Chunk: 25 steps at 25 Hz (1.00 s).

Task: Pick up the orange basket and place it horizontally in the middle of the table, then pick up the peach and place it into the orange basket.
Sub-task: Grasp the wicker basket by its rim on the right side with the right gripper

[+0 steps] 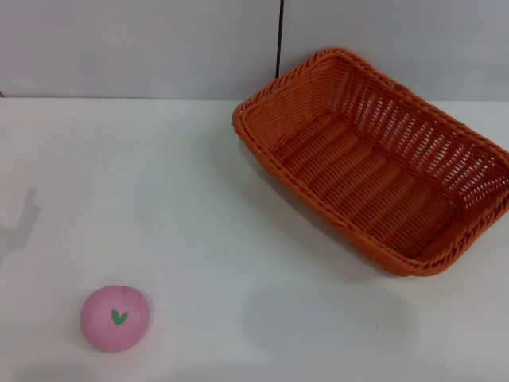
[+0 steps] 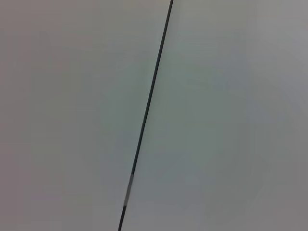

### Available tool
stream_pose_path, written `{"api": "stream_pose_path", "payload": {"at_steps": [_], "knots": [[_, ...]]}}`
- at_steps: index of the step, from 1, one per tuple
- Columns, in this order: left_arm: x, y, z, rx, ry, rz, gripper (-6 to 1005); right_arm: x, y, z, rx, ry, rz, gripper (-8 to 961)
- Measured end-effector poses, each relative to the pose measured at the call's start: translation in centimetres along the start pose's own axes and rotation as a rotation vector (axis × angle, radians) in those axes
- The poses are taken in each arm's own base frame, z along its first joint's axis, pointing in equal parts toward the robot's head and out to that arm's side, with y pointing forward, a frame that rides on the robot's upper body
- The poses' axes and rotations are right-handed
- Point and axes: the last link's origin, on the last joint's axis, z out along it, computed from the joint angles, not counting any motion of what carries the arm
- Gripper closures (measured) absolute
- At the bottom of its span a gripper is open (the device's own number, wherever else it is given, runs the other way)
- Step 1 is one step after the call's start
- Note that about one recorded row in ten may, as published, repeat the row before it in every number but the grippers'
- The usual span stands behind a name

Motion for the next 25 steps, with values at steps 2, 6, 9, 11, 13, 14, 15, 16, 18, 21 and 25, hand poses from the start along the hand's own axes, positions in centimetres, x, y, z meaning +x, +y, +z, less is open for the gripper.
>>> {"api": "stream_pose_path", "payload": {"at_steps": [2,6,9,11,13,14,15,16,18,21,25], "knots": [[0.0,0.0,-0.2,-0.001,0.002,-0.010,182,-1.8,0.3,1.1,-0.003,0.125,0.012,129],[0.2,-0.1,-0.4,-0.001,0.008,-0.033,183,-4.1,0.8,3.6,0.038,0.352,0.008,129],[0.2,-0.1,-0.6,0.002,0.011,-0.035,183,-5.1,1.2,5.4,0.057,0.450,-0.004,129],[0.2,-0.2,-0.7,0.004,0.011,-0.035,183,-5.4,1.5,6.4,0.047,0.478,-0.013,129],[0.2,-0.2,-0.7,0.006,0.008,-0.035,183,-5.4,1.8,7.6,0.032,0.504,-0.020,129],[0.2,-0.2,-0.7,0.006,0.008,-0.035,183,-5.4,1.8,8.1,0.029,0.514,-0.021,129],[0.2,-0.2,-0.7,0.006,0.007,-0.035,183,-5.3,1.8,8.7,0.027,0.523,-0.020,130],[0.2,-0.2,-0.7,0.006,0.007,-0.035,183,-5.1,1.8,9.4,0.025,0.533,-0.022,130],[0.2,-0.2,-0.6,0.005,0.008,-0.035,183,-4.7,1.8,10.8,0.024,0.552,-0.027,130],[0.2,-0.1,-0.4,0.002,0.011,-0.035,183,-4.0,2.0,12.8,0.027,0.577,-0.044,130],[0.2,-0.1,-0.3,-0.001,0.013,-0.035,183,-3.2,2.6,15.4,0.034,0.578,-0.073,130]]}}
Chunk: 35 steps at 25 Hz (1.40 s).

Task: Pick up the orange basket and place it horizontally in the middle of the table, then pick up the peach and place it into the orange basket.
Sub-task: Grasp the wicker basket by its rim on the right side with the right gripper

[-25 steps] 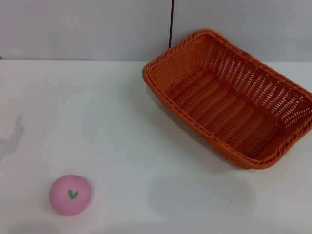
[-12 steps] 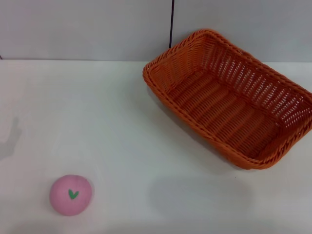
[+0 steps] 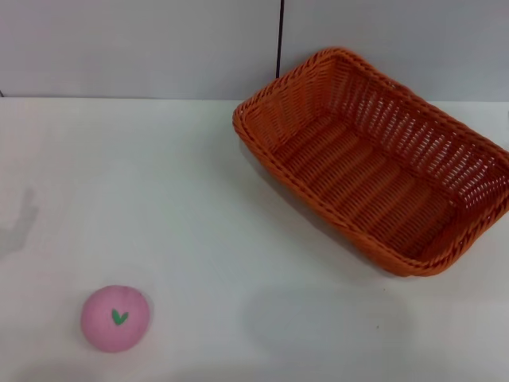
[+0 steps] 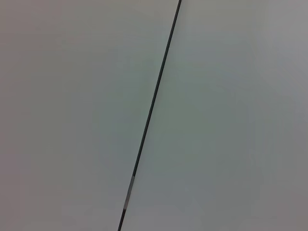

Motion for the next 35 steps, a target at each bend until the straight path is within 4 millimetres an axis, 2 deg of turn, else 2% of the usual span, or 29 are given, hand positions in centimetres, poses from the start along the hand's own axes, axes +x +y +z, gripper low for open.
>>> {"api": "stream_pose_path", "payload": {"at_steps": [8,18,23,32,35], "knots": [[0.0,0.0,0.2,-0.002,0.002,0.000,183,-0.8,1.9,4.6,-0.004,-0.013,-0.061,129],[0.0,0.0,0.2,-0.002,0.002,0.000,183,0.1,3.0,8.0,-0.017,-0.012,-0.084,134],[0.1,-0.1,0.1,-0.002,0.003,0.002,183,0.7,3.0,8.7,-0.006,-0.022,-0.096,136],[0.2,-0.1,0.3,-0.008,0.010,0.003,182,0.8,3.0,8.9,-0.003,-0.028,-0.108,140],[0.2,-0.1,0.4,-0.007,0.010,0.003,182,0.8,3.0,8.9,0.000,-0.031,-0.109,237]]}}
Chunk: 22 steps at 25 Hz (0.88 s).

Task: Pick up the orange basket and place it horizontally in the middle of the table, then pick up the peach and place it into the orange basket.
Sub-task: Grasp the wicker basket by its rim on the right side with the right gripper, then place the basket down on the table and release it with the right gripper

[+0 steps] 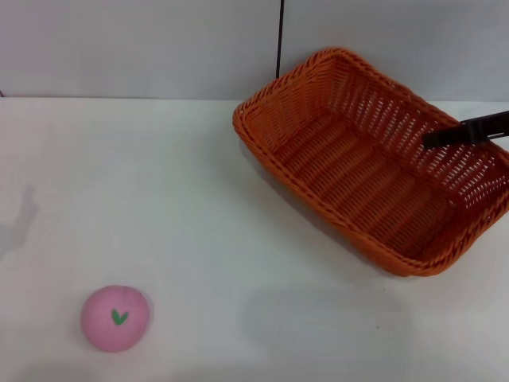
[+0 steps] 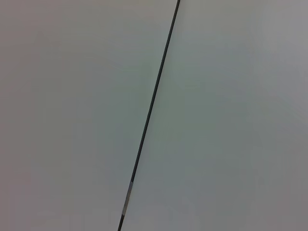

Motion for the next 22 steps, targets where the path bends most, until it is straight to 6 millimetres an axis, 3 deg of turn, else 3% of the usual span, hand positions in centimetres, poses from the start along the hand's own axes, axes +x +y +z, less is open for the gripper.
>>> {"api": "stream_pose_path", "payload": {"at_steps": [8,13,22], "knots": [[-0.1,0.0,0.1,0.001,-0.002,-0.001,182,0.0,0.0,0.1,0.002,-0.003,-0.035,516],[0.0,0.0,0.0,0.002,0.001,-0.001,182,0.0,0.4,0.3,-0.004,-0.007,-0.092,751],[0.1,-0.1,-0.6,0.007,0.006,0.000,182,-0.1,3.4,-0.5,-0.049,0.040,-0.381,787]]}}
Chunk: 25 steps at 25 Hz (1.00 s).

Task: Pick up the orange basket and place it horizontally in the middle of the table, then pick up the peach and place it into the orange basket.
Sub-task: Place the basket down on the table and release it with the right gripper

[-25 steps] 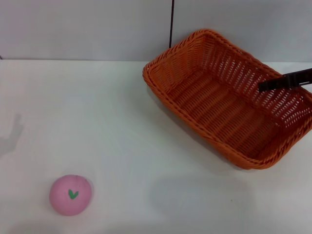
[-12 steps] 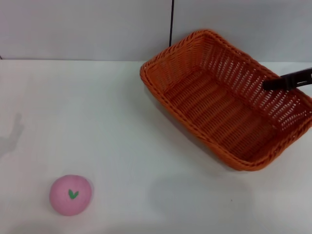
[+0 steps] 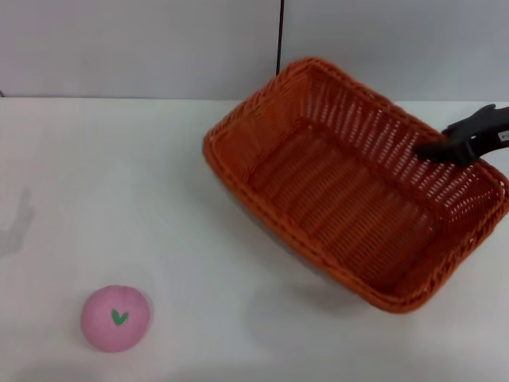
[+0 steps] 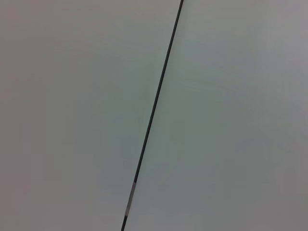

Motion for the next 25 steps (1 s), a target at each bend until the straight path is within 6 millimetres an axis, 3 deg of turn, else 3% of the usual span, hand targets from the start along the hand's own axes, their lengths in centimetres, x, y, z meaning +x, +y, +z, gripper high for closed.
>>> {"api": "stream_pose_path", "payload": {"at_steps": [7,13,18,25], "knots": [[0.1,0.2,0.1,-0.006,0.013,-0.003,182,-0.6,2.5,-0.9,-0.087,-0.007,-0.258,788],[0.2,0.5,-0.1,-0.022,0.022,-0.006,182,-0.6,2.3,-1.6,-0.069,-0.022,-0.425,788],[0.3,0.8,-0.4,-0.042,0.029,-0.004,182,-1.3,2.3,-1.9,-0.030,-0.153,-0.583,789],[1.1,1.5,-3.2,-0.087,0.071,0.003,182,-1.7,2.7,-2.3,-0.021,-0.345,-0.759,789]]}}
